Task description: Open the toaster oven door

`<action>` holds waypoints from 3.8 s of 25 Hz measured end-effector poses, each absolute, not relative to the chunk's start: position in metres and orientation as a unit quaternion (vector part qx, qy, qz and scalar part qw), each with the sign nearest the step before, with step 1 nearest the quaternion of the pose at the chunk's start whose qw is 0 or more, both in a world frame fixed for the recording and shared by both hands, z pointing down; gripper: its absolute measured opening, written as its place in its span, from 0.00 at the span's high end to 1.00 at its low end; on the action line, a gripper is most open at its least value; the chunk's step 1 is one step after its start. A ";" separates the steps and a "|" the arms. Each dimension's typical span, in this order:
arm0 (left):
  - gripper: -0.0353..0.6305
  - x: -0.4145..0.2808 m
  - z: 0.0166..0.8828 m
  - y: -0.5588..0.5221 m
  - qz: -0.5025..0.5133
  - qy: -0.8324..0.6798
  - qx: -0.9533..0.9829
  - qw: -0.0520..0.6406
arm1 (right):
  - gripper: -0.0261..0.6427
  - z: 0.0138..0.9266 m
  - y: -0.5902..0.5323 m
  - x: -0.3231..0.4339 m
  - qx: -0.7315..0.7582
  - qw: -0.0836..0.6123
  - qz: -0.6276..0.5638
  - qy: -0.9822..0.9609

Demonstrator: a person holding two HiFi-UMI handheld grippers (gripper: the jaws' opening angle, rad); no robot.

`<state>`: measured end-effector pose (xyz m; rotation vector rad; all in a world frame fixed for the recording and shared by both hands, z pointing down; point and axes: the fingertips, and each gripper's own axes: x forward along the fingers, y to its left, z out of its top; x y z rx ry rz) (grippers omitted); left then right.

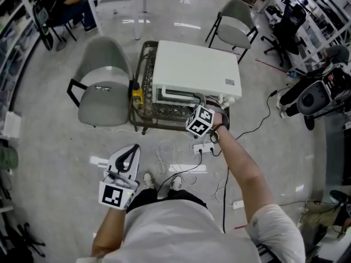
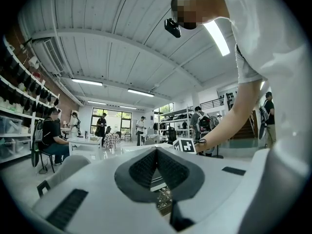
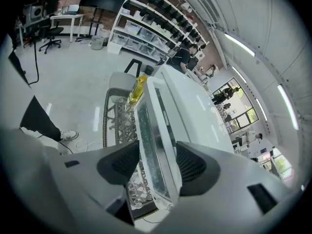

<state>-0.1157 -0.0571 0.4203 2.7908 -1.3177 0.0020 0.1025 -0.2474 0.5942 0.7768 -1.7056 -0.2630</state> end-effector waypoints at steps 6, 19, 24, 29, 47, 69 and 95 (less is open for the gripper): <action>0.92 -0.116 0.421 -0.058 0.001 -0.427 0.904 0.029 | 0.57 0.598 -0.246 0.103 0.334 0.586 -0.121 -0.728; 0.92 -0.118 0.419 -0.057 0.000 -0.433 0.901 0.030 | 0.64 0.588 -0.236 0.101 0.390 0.536 -0.126 -0.738; 0.92 -0.114 0.420 -0.055 0.001 -0.434 0.901 0.033 | 0.64 0.588 -0.227 0.100 0.410 0.514 -0.116 -0.745; 0.92 -0.113 0.418 -0.053 0.002 -0.432 0.901 0.034 | 0.66 0.585 -0.221 0.097 0.430 0.486 -0.077 -0.757; 0.92 -0.107 0.419 -0.040 0.006 -0.432 0.901 0.036 | 0.60 0.594 -0.185 0.089 0.432 0.433 0.002 -0.791; 0.92 -0.108 0.423 -0.032 0.013 -0.429 0.902 0.041 | 0.59 0.619 -0.150 0.082 0.413 0.460 -0.013 -0.786; 0.92 -0.105 0.426 -0.033 0.014 -0.425 0.904 0.045 | 0.58 0.651 -0.118 0.078 0.398 0.489 -0.008 -0.776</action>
